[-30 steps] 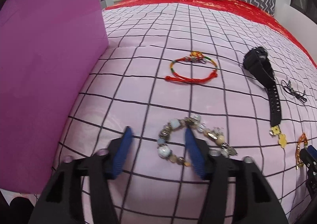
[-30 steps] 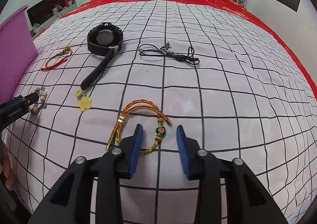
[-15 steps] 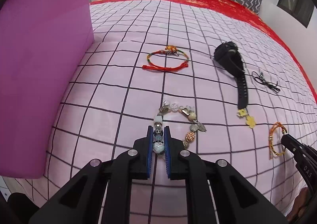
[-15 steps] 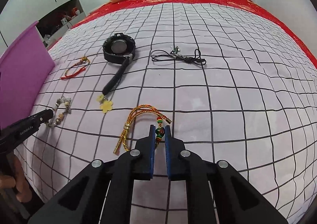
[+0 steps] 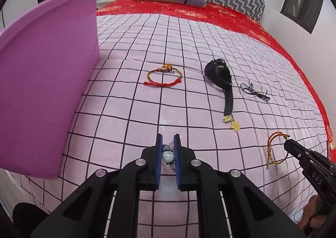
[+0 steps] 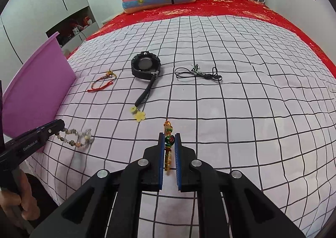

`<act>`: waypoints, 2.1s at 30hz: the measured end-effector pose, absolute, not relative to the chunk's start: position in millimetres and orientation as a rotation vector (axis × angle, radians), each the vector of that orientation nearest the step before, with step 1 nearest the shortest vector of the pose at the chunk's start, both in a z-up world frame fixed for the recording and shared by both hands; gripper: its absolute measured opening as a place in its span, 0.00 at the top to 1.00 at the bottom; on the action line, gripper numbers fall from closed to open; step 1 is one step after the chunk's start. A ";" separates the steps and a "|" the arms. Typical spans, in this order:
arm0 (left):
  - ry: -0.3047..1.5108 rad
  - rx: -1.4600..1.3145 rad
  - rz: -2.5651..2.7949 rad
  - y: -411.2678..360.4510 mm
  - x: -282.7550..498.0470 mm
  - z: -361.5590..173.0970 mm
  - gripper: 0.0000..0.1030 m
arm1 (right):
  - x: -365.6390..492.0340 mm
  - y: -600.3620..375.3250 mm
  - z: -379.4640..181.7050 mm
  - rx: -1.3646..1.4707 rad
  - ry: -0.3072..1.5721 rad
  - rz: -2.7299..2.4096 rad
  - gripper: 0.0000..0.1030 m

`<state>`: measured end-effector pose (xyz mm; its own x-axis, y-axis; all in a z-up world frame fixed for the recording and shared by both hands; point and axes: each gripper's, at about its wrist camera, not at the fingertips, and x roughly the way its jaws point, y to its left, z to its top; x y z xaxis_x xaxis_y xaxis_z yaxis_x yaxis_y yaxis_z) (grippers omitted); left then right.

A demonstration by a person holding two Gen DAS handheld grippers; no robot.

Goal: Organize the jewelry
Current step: 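Carry both bracelets over the purple tub and open both tools to drop them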

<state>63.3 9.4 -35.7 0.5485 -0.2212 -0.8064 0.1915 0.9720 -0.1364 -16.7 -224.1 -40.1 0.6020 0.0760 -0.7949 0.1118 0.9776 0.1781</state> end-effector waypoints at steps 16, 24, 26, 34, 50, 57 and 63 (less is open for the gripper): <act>0.859 -0.006 -0.292 23.1 51.5 42.1 0.90 | -16.6 -186.5 34.1 0.200 0.806 0.060 0.91; 0.782 -0.008 -0.260 54.9 56.9 83.4 0.90 | 3.2 -143.1 67.7 0.184 0.761 0.159 0.91; 0.763 -0.016 -0.255 66.0 59.0 95.2 0.89 | 10.4 -125.8 79.0 0.174 0.740 0.195 0.91; 0.702 -0.034 -0.223 114.2 65.2 133.8 0.89 | 36.6 -62.2 114.5 0.149 0.679 0.320 0.91; 0.728 -0.078 -0.013 228.6 94.7 119.7 0.89 | 93.7 71.2 127.4 0.065 0.716 0.539 0.91; 0.825 -0.113 0.042 258.2 105.6 81.4 0.89 | 116.8 111.0 100.6 0.018 0.813 0.576 0.91; 0.891 -0.121 0.092 268.8 113.2 56.7 0.89 | 129.4 127.5 82.5 -0.010 0.870 0.571 0.91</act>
<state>113.2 268.8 56.7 0.6251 0.0296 -0.7800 -0.1306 0.9892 -0.0672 129.4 127.5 82.5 0.5059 0.4695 -0.7236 -0.4772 0.8511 0.2187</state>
